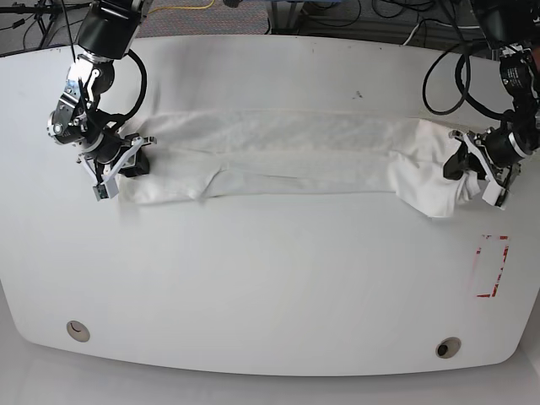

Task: Fold the T-shirt properly
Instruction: 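Drag the shirt end with the left gripper toward the right gripper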

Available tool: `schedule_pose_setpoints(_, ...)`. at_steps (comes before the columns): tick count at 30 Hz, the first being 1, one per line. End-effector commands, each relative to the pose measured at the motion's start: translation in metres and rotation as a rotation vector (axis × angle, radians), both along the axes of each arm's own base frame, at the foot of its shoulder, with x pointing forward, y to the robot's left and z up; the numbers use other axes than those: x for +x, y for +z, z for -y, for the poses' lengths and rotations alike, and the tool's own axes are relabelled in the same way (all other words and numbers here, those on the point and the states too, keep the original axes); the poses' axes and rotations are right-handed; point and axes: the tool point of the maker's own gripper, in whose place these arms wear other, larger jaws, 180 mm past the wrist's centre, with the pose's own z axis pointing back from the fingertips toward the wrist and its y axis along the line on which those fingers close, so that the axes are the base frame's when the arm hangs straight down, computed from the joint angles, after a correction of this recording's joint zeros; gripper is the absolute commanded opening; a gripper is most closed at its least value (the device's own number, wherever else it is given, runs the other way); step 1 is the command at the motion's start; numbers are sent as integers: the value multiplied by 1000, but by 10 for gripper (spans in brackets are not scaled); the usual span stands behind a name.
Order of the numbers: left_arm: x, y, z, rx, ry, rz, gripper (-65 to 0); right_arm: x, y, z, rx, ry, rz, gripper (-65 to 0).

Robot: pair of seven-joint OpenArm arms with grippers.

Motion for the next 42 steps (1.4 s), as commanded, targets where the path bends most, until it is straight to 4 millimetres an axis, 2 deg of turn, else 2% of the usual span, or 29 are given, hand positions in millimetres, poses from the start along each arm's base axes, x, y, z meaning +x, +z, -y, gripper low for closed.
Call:
schedule_pose_setpoints(1,8,24,14,17,-54,81,-612,-19,-16,8,-58,8,-111,-512)
schedule_pose_setpoints(5,9,35,37,30,-119,121,-612,-20,-16,8,-58,8,-113,-512)
schedule_pose_setpoints(8,6,36,54,34,-161,115,-612,-20,-16,8,-57,8,-112,-512)
schedule_pose_setpoints(11,12,42,73,19,-192,138,-611,-20,-16,8,-58,8,-113,-512)
schedule_pose_setpoints(21,20,40,113,-42,-233,116,-608,-20,-16,8,-55,8,-113,-512)
schedule_pose_setpoints(30,15,36,158,-123,-305,104,-608,-19,-16,6,-50,7,-109,-512)
schedule_pose_setpoints(42,11,36,182,-165,-344,104,-604,-20,-16,6,-50,7,-111,-512)
